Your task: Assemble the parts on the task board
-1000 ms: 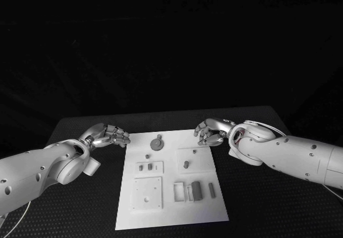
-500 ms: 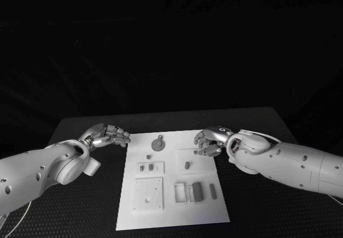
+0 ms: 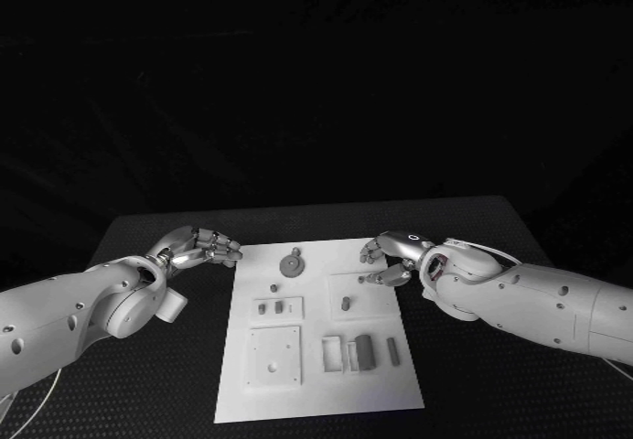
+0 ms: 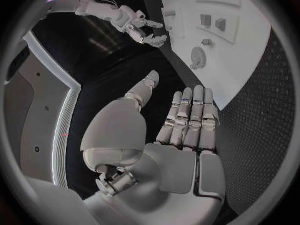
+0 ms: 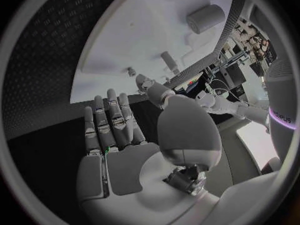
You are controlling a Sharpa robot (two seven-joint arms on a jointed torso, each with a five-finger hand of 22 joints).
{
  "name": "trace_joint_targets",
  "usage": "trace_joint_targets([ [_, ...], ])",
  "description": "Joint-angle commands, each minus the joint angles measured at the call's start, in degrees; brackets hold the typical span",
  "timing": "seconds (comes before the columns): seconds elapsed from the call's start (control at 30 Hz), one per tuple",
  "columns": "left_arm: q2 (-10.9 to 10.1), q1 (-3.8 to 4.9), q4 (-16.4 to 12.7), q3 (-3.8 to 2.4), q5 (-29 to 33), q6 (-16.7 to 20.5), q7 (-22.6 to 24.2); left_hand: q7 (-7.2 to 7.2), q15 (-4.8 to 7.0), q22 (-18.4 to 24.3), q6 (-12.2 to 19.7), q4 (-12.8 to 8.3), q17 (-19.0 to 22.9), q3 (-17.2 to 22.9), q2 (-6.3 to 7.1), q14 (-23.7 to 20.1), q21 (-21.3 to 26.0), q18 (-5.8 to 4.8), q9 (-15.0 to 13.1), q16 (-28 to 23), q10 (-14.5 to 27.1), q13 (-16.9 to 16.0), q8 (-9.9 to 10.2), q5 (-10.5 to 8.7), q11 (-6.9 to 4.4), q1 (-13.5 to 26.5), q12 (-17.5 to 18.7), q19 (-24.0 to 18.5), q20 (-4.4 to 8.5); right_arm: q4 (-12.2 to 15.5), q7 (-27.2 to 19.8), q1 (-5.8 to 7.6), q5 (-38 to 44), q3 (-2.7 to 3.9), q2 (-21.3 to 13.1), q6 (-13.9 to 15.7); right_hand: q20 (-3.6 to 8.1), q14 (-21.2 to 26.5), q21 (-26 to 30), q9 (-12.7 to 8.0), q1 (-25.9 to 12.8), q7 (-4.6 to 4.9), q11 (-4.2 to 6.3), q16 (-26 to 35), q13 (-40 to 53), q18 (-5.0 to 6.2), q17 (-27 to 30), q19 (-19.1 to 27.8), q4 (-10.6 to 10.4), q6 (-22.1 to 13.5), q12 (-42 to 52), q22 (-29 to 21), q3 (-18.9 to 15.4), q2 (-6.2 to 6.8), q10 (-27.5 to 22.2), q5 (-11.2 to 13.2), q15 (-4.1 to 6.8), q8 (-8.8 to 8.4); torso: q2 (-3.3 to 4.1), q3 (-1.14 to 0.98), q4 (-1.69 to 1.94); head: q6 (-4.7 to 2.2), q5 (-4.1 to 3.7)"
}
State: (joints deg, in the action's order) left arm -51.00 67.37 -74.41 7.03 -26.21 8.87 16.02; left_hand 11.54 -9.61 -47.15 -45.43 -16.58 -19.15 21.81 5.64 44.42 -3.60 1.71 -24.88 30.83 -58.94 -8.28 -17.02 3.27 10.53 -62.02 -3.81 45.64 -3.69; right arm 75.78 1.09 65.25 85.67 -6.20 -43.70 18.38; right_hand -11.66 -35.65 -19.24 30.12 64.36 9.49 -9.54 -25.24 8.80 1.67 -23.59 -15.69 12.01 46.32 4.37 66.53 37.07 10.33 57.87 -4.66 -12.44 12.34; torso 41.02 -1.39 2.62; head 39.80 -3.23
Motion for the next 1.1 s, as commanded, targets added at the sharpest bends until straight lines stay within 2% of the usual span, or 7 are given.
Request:
trace_joint_targets([
  [0.03, 0.14, 0.05, -0.09, -0.04, 1.47, -1.25, 0.88, 0.43, -0.11, 0.27, 0.5, 0.1, 0.03, -0.4, -0.15, -0.21, -0.06, 0.0, 0.11, -0.24, 0.52, 0.14, 0.32, -0.31, -0.05, 0.74, 0.04, -0.34, -0.13, -0.15, -1.2, -0.06, 1.66, -0.12, 0.22, 0.35, 0.72, -2.97, -0.88, -0.12, 0.38, 0.42, 0.02, -1.05, -0.4, 1.91, 0.02, -3.97, 0.06, 0.13, 0.27, -0.14, 0.48, -0.26, 0.83, 0.14, 0.37, 0.43, 0.01, -0.02, 0.05, 0.1, 0.0],
  [0.07, 0.16, 0.05, -0.07, -0.04, 1.47, -1.26, 0.83, 0.43, -0.14, 0.33, 0.52, 0.1, 0.03, -0.43, -0.17, -0.25, -0.06, 0.03, 0.11, -0.3, 0.53, 0.17, 0.32, -0.31, -0.05, 0.78, 0.03, -0.39, -0.17, -0.23, -1.16, -0.09, 2.11, -0.2, 0.33, 0.26, 0.93, -5.07, -0.99, -0.14, 0.36, 0.47, 0.1, -1.9, -0.46, 2.71, -0.2, -6.03, 0.33, 0.42, 0.64, -0.57, 0.62, -0.33, 1.65, 0.14, 1.0, 0.7, 0.01, -0.02, 0.05, 0.1, 0.0],
  [0.2, 0.22, 0.05, -0.04, -0.04, 1.54, -1.57, 0.9, 0.47, -0.48, 0.89, 0.63, 0.1, 0.11, -0.6, -0.33, -0.86, 0.0, 0.14, 0.11, -0.96, 0.59, 0.38, 0.32, -0.31, -0.03, 1.07, -0.06, -1.14, -0.54, -0.58, -0.94, -0.34, 4.2, -0.67, 0.79, -0.05, 1.19, -10.02, -0.67, -0.31, 0.0, 0.4, 0.82, -3.56, -0.23, 4.74, -0.82, -11.57, 1.15, 1.18, 2.25, -2.1, 0.59, -0.8, 5.18, 0.15, 2.92, 1.43, 0.0, -0.05, 0.01, 0.1, 0.02],
  [0.33, 0.38, 0.05, -0.01, -0.04, 2.11, -1.87, 1.0, 0.47, -1.16, 2.15, 0.71, 0.09, 0.55, -0.95, -0.51, -2.64, 0.11, -0.49, 0.08, -2.44, 0.77, 0.72, 0.26, -0.31, 0.04, 1.53, -0.05, -4.36, -1.37, -1.11, -0.63, -0.75, 5.8, -1.01, 1.43, -0.1, 1.18, -12.34, 0.21, -0.4, -0.23, 0.3, 1.61, -3.71, -0.06, 5.8, -1.25, -14.7, 1.83, 2.76, 2.91, -3.06, 0.28, -1.38, 7.18, 0.14, 3.65, 2.46, 0.05, -0.04, 0.02, 0.34, 0.17],
  [0.53, 0.43, 0.05, -0.05, -0.03, 2.25, -2.07, 1.09, 0.49, -1.42, 2.65, 0.8, 0.13, 0.77, -1.05, -0.68, -3.44, -0.09, -0.51, 0.07, -3.16, 1.15, 1.03, 0.25, -0.3, 0.2, 1.71, 0.01, -4.96, -1.55, -1.14, 0.17, -1.13, 7.91, -1.1, 2.04, -0.3, 1.32, -15.62, 0.62, -0.46, -0.25, 0.11, 2.84, -4.56, 0.71, 6.99, -2.32, -18.28, 2.33, 4.49, 4.07, -3.52, 0.17, -1.89, 10.06, 0.12, 5.04, 3.42, 0.03, -0.03, 0.08, 0.6, 0.26],
  [0.93, 0.45, 0.05, -0.07, -0.03, 2.37, -2.29, 0.94, 0.52, -1.6, 2.83, 0.88, 0.18, 0.79, -1.09, -0.87, -3.44, -0.19, -0.41, 0.07, -3.28, 1.25, 1.16, 0.26, -0.3, 0.24, 1.92, -0.01, -4.92, -1.65, -1.39, 1.04, -1.32, 9.0, -1.26, 2.93, -1.51, 1.28, -17.13, 1.63, -0.58, -0.52, -0.25, 3.4, -4.47, 1.35, 7.66, -3.31, -20.39, 2.55, 5.69, 4.3, -3.9, 0.07, -2.46, 11.35, 0.11, 5.73, 4.0, 0.01, -0.01, 0.0, 0.81, 0.4],
  [1.1, 0.44, 0.05, -0.07, -0.03, 2.37, -2.42, 0.82, 0.55, -1.68, 2.91, 0.94, 0.2, 0.79, -1.11, -0.93, -3.42, -0.21, -0.35, 0.08, -3.32, 1.3, 1.22, 0.29, -0.3, 0.26, 2.01, -0.01, -4.91, -1.7, -2.05, 1.51, -1.52, 9.46, -1.45, 3.35, -2.59, 1.24, -17.35, 2.09, -0.65, -0.52, -0.34, 3.5, -4.25, 1.52, 7.78, -3.63, -20.8, 2.63, 5.9, 4.23, -3.94, 0.21, -3.96, 11.57, 0.1, 5.86, 4.08, 0.01, -0.01, 0.0, 0.92, 0.41],
])
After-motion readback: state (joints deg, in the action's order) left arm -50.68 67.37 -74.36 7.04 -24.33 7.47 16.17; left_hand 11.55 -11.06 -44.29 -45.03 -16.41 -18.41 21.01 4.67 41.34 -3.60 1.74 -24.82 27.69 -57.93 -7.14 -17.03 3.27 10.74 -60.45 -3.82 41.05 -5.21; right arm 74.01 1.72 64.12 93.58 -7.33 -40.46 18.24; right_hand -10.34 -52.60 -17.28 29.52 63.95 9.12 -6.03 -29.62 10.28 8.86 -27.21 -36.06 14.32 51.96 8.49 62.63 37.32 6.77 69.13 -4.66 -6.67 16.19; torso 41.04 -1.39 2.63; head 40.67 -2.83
